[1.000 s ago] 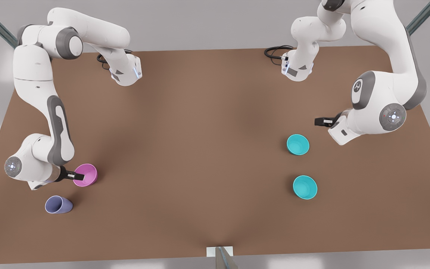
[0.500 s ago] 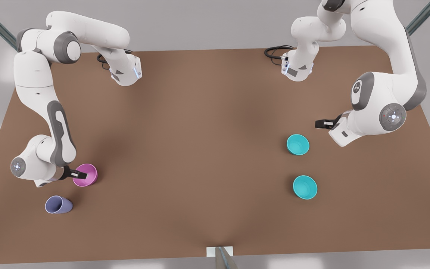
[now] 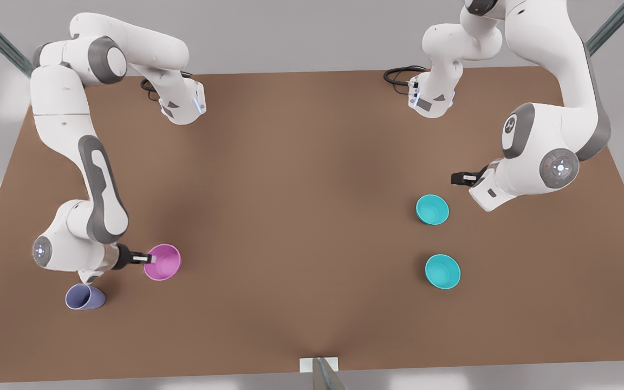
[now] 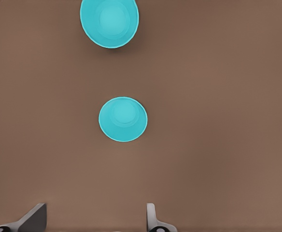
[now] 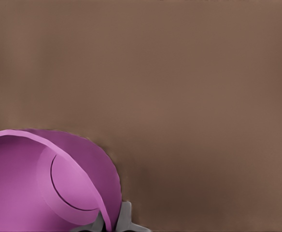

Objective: Stack the blue bowl on the pink bowl

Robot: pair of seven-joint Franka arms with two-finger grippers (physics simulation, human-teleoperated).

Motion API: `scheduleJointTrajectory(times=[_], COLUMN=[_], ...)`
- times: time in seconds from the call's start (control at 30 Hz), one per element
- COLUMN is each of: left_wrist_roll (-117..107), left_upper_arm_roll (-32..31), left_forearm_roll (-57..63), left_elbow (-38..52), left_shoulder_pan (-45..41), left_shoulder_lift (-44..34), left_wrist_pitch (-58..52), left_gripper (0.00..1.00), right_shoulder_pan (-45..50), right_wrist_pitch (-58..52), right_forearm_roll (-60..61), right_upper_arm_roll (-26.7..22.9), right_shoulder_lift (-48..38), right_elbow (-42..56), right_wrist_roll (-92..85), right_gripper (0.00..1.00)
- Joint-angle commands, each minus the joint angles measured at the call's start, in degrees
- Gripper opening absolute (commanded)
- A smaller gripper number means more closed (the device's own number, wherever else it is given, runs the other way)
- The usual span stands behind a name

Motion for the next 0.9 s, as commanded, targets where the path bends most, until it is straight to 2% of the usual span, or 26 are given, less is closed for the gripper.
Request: scheduleJointTrajectory(times=[0.0, 0.1, 0.17, 0.23, 0.33, 0.4, 0.5, 0.53, 0.57, 0.7, 0.77, 0.8, 0.87], left_wrist_roll=[-1.3, -1.5, -2.1, -2.1, -0.6, 10.0, 18.3, 18.4, 18.4, 20.1, 20.1, 20.1, 20.0], left_upper_arm_roll=[0.0, 0.0, 0.1, 0.1, 0.1, 0.3, 0.3, 0.3, 0.3, 0.3, 0.3, 0.3, 0.3], left_forearm_roll=[0.0, 0.0, 0.0, -0.1, -2.0, -8.7, -10.5, -11.0, -12.0, -12.6, -12.6, -12.6, -16.4], left_elbow=[-0.1, -1.0, -1.6, -10.4, -22.8, -25.3, -27.9, -30.0, -31.3, -31.4, -31.3, -31.4, -31.4], left_shoulder_pan=[0.0, 0.2, 0.7, 3.5, 7.2, 9.5, 9.8, 9.5, 9.1, 8.5, 8.3, 8.2, 7.8], left_shoulder_lift=[0.0, 0.8, 2.9, 2.6, 3.4, 5.8, 10.0, 10.4, 10.5, 12.5, 12.8, 13.1, 13.6], left_wrist_pitch=[0.0, 1.5, 6.1, 13.9, 31.2, 33.6, 41.4, 44.2, 46.3, 49.0, 49.3, 49.3, 49.3], left_gripper=[1.0, 1.0, 1.0, 1.0, 1.0, 1.0, 1.0, 1.0, 1.0, 1.0, 1.0, 0.85, 0.51], right_shoulder_pan=[5.4, 21.3, 28.5, 36.3, 39.2, 39.3, 39.2, 39.1, 39.2, 38.2, 35.3, 32.3, 21.8], right_wrist_pitch=[-2.3, 3.2, 9.7, 12.9, 17.9, 18.8, 20.6, 20.7, 20.7, 20.6, 19.9, 16.3, -4.0], right_forearm_roll=[3.5, 2.4, -4.3, -9.0, -9.5, -9.6, -9.4, -8.7, -8.8, -8.9, -8.9, -9.2, -9.2], right_upper_arm_roll=[0.5, 0.0, -0.2, -0.2, -0.1, -0.1, 0.1, 0.1, 0.1, 0.2, 0.2, 0.0, -0.1], right_shoulder_lift=[-0.1, 0.6, 2.5, 5.1, 10.8, 12.7, 14.1, 14.2, 14.1, 12.8, 7.7, 3.5, -1.7], right_elbow=[2.3, 6.4, 7.3, 7.9, 9.9, 10.7, 10.9, 11.3, 11.5, 12.5, 12.3, 11.7, 11.6], right_wrist_roll=[10.3, 29.5, 41.5, 49.7, 50.4, 50.3, 50.5, 50.7, 50.7, 50.2, 50.1, 49.7, 36.1], right_gripper=[0.21, 0.21, 0.21, 0.21, 0.21, 0.21, 0.21, 0.88, 1.0, 1.0, 1.0, 1.0, 1.0])
